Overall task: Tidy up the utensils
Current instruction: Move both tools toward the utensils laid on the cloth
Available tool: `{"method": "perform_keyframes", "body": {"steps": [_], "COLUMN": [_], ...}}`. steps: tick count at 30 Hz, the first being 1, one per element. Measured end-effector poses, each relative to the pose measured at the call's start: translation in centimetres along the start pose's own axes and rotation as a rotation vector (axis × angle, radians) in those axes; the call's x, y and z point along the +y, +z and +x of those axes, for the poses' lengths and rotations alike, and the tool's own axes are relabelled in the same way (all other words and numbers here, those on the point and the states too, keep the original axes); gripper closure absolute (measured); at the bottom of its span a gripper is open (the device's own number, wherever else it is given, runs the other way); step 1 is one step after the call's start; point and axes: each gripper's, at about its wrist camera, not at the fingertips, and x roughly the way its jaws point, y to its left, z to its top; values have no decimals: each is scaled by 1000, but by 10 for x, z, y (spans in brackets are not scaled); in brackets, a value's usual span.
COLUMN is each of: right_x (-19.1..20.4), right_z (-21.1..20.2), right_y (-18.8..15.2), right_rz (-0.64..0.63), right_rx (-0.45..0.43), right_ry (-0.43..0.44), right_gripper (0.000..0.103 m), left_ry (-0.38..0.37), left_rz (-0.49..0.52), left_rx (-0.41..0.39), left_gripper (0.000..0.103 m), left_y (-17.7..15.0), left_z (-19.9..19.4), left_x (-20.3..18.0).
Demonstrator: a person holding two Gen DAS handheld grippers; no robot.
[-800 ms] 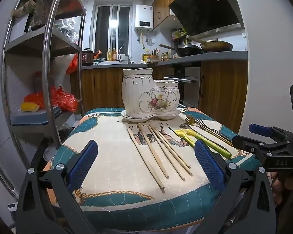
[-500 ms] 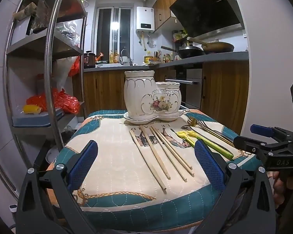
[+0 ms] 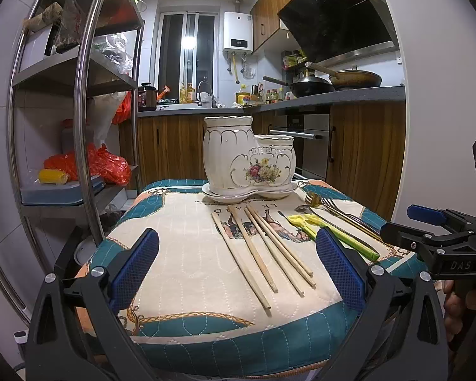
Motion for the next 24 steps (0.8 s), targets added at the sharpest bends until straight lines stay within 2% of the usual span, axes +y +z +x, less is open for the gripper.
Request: {"method": "perform_keyframes", "body": {"steps": [24], "right_x": [-1], "right_z": [2], "right_y": [0], "right_rz": [4], "right_rx": [1], "right_ry": [0], "right_gripper": [5], "left_ry": [31], "left_rz": [-1], "left_rx": [26], "left_gripper": [5], "left_y": [-1], "left_z": [5], "left_x": [0]}}
